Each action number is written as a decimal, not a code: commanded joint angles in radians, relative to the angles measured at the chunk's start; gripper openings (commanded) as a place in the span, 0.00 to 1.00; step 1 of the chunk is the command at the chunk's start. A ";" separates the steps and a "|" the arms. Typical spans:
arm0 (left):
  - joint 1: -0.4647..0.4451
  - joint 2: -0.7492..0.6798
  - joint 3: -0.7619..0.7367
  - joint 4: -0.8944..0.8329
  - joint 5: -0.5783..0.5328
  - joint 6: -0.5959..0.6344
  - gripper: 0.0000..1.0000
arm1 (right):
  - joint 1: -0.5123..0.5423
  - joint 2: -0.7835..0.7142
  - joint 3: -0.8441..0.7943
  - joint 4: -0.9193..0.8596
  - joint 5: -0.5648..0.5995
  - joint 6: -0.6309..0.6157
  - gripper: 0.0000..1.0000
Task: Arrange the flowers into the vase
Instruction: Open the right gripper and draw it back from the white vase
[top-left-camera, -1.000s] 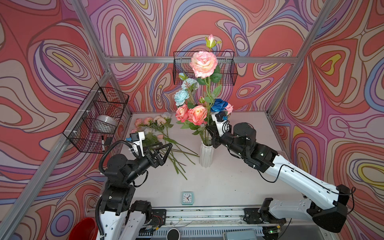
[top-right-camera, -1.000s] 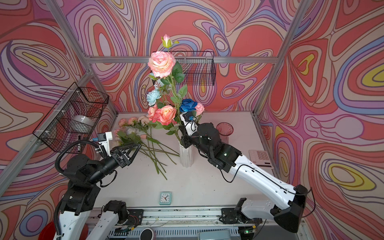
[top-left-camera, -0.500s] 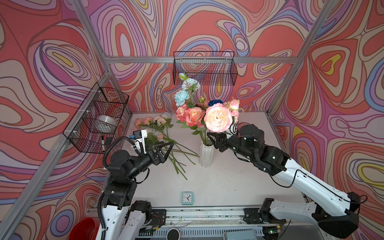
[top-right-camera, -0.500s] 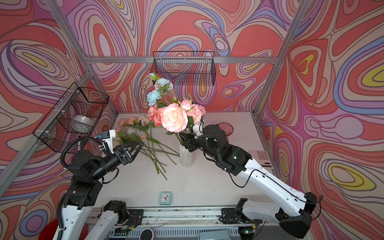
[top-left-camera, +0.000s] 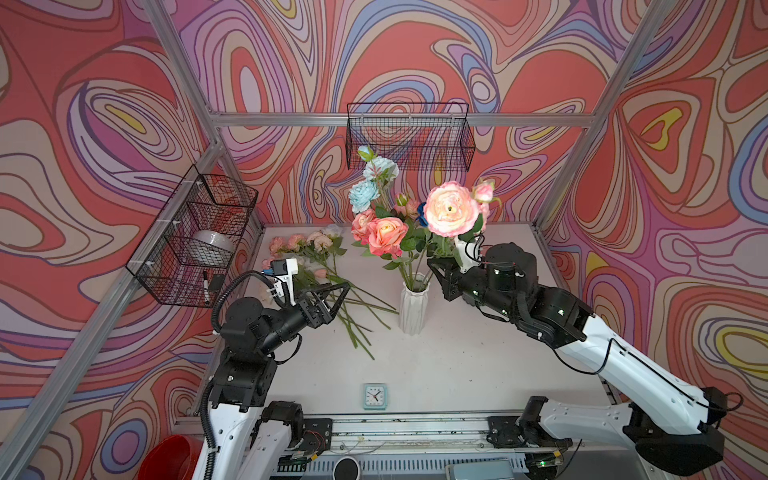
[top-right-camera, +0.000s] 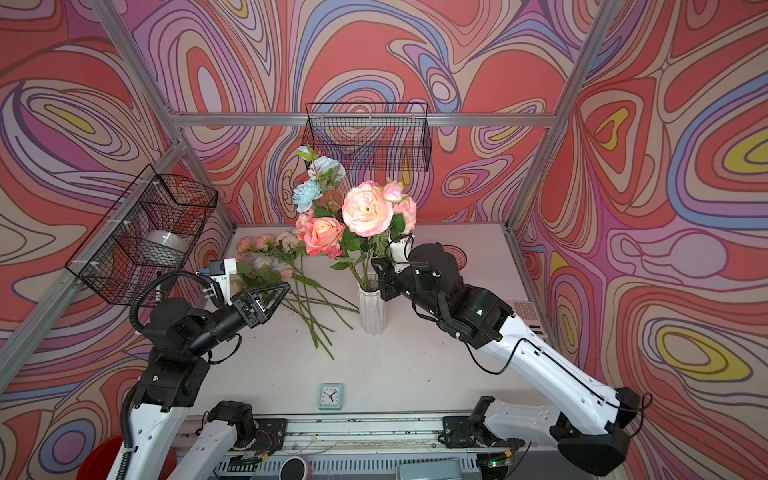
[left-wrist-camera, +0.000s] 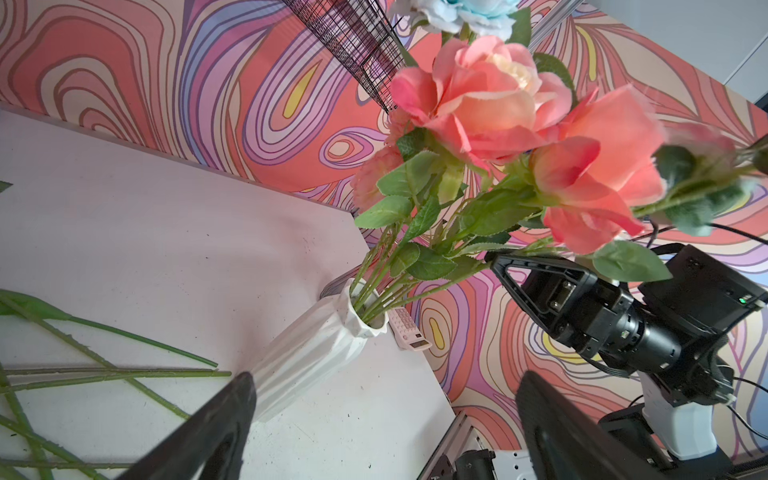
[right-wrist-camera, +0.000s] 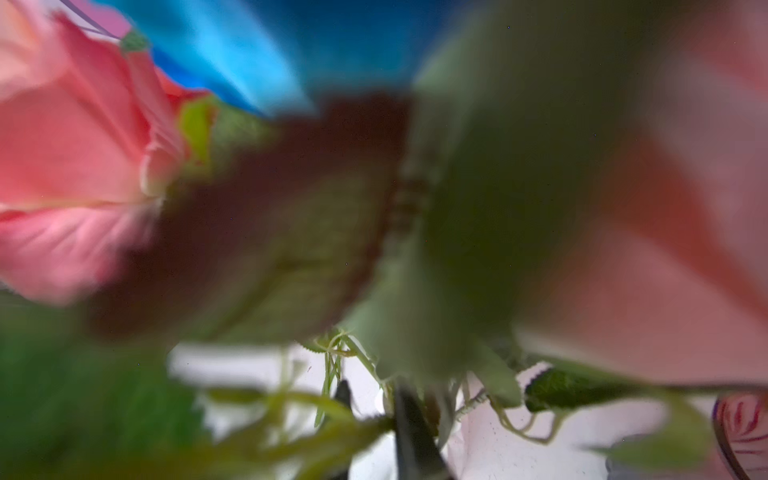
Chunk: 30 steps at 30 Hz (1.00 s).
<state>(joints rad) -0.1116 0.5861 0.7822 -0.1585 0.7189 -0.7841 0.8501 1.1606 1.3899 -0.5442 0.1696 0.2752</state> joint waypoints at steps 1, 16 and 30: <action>-0.002 0.008 -0.007 0.039 0.020 -0.007 1.00 | -0.002 0.020 0.029 -0.038 0.026 -0.008 0.00; -0.002 0.052 -0.057 0.105 0.039 -0.043 1.00 | -0.002 0.126 -0.038 -0.069 -0.005 0.001 0.00; -0.002 0.060 -0.075 0.122 0.043 -0.052 1.00 | -0.002 0.083 -0.100 -0.072 -0.058 0.050 0.38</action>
<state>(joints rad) -0.1116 0.6468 0.7113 -0.0776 0.7441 -0.8246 0.8459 1.2602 1.3045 -0.5499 0.1589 0.3027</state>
